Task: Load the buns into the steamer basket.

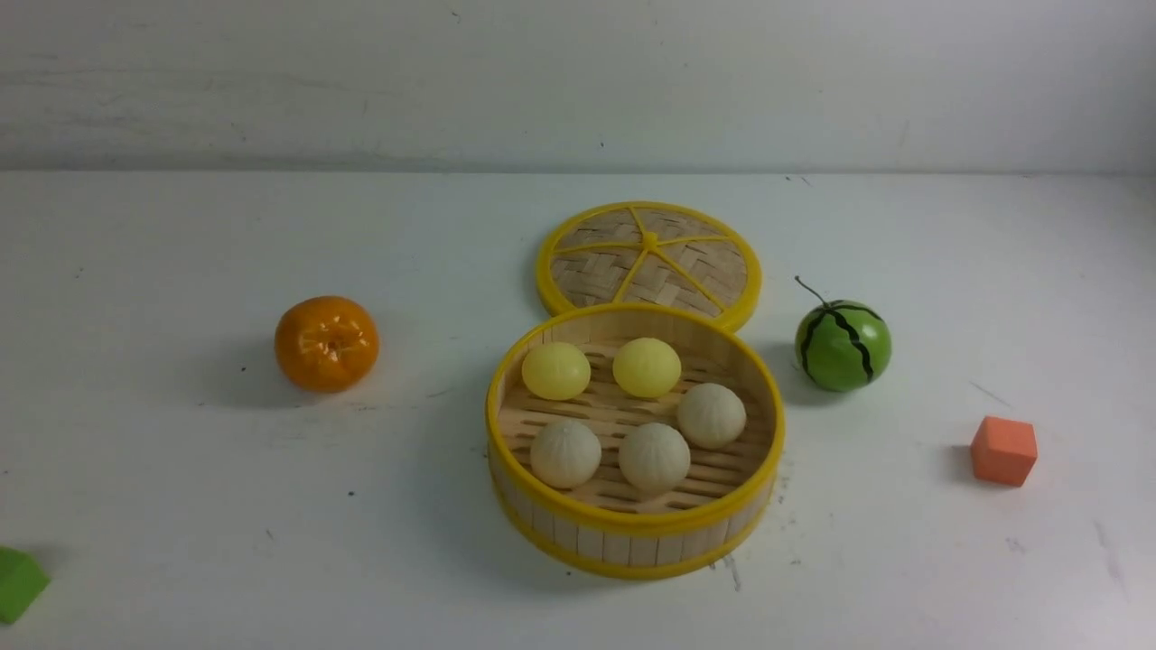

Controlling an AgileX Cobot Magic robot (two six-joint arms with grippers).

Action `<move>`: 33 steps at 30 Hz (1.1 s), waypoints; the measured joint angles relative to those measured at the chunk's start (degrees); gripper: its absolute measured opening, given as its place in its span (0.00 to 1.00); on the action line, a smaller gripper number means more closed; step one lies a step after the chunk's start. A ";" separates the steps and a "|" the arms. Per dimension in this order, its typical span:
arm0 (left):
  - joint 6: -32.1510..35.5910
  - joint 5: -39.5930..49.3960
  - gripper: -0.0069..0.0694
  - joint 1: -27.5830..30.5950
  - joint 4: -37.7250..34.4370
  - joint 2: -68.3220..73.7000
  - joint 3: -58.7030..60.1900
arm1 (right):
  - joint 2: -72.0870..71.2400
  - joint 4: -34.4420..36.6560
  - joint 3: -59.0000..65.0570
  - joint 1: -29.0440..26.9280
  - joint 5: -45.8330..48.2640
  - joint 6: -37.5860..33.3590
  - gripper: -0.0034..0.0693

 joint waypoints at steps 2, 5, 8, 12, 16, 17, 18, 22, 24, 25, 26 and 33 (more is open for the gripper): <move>-0.28 0.21 0.07 0.00 -0.21 0.00 0.00 | 0.00 0.00 0.00 0.00 0.00 0.00 0.09; -0.33 0.34 0.07 0.05 -0.35 0.00 0.00 | 0.00 0.00 0.00 0.00 0.00 0.00 0.09; -0.45 0.34 0.07 0.05 -0.35 0.00 0.00 | 0.00 0.00 0.00 0.00 0.00 0.00 0.10; -0.45 0.34 0.07 0.05 -0.35 0.00 0.00 | 0.00 0.00 0.00 0.00 0.00 0.00 0.10; -0.49 0.34 0.07 0.05 -0.35 0.00 0.00 | 0.00 0.00 0.00 0.00 0.00 0.00 0.10; -0.49 0.34 0.07 0.05 -0.35 0.00 0.00 | 0.00 0.00 0.00 0.00 0.00 0.00 0.10; -0.49 0.34 0.07 0.05 -0.35 0.00 0.00 | 0.00 0.00 0.00 0.00 0.00 0.00 0.10; -0.49 0.34 0.07 0.05 -0.35 0.00 0.00 | 0.00 0.00 0.00 0.00 0.00 0.00 0.10; -0.49 0.34 0.07 0.05 -0.35 0.00 0.00 | 0.00 0.00 0.00 0.00 0.00 0.00 0.10; -0.49 0.34 0.07 0.05 -0.35 0.00 0.00 | 0.00 0.00 0.00 0.00 0.00 0.00 0.10; -0.49 0.34 0.07 0.05 -0.35 0.00 0.00 | 0.00 0.00 0.00 0.00 0.00 0.00 0.10; -0.49 0.34 0.07 0.05 -0.35 0.00 0.00 | 0.00 0.00 0.00 0.00 0.00 0.00 0.10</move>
